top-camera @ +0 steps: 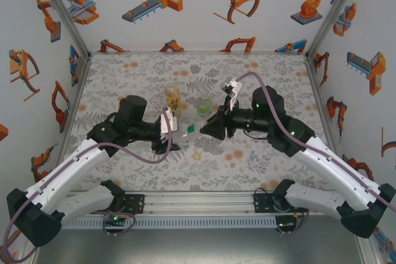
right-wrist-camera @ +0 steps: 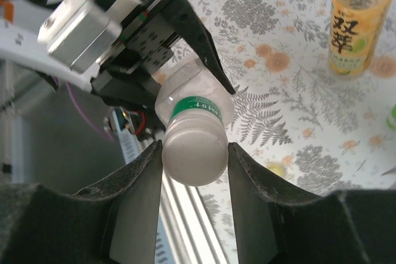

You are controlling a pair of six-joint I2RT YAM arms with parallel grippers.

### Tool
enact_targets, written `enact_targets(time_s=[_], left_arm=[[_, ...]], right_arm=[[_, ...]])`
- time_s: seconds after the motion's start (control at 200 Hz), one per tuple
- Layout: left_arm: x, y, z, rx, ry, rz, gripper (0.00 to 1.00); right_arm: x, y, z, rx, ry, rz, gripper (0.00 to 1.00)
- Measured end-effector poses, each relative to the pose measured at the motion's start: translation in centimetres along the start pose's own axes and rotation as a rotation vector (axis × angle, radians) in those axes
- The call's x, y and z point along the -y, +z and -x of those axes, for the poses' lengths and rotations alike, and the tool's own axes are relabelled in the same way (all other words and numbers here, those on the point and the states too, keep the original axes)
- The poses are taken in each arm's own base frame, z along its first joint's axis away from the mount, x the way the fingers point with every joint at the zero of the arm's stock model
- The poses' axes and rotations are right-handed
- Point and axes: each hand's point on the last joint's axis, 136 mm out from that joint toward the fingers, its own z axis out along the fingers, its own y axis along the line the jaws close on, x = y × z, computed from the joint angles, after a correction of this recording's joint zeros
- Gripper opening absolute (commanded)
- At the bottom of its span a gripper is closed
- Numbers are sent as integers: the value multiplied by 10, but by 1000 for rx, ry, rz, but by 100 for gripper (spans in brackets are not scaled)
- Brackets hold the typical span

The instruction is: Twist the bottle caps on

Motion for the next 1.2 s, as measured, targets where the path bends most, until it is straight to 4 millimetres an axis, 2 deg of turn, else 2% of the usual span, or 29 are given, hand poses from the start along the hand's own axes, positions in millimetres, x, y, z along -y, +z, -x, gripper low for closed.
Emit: enact_targets(time_s=[0.16, 0.34, 0.38, 0.486, 0.636, 0.851, 1.197], left_arm=[[-5, -2, 1, -3, 6, 33, 0], [-8, -2, 0, -11, 5, 51, 0], [-9, -2, 0, -14, 5, 55, 0], [-11, -3, -2, -23, 4, 67, 0], [-16, -3, -5, -43, 6, 96, 0], [-22, -2, -7, -54, 12, 127, 0], [-24, -3, -7, -58, 13, 138, 0]], right_arm=[[12, 0, 4, 34, 196, -71, 0], [20, 4, 4, 21, 327, -121, 0], [22, 5, 4, 14, 345, -130, 12], [25, 7, 3, 6, 383, -147, 35], [32, 11, 3, 10, 436, -172, 51], [40, 28, -11, -42, 540, -181, 56], [46, 57, -25, -118, 651, -151, 55]])
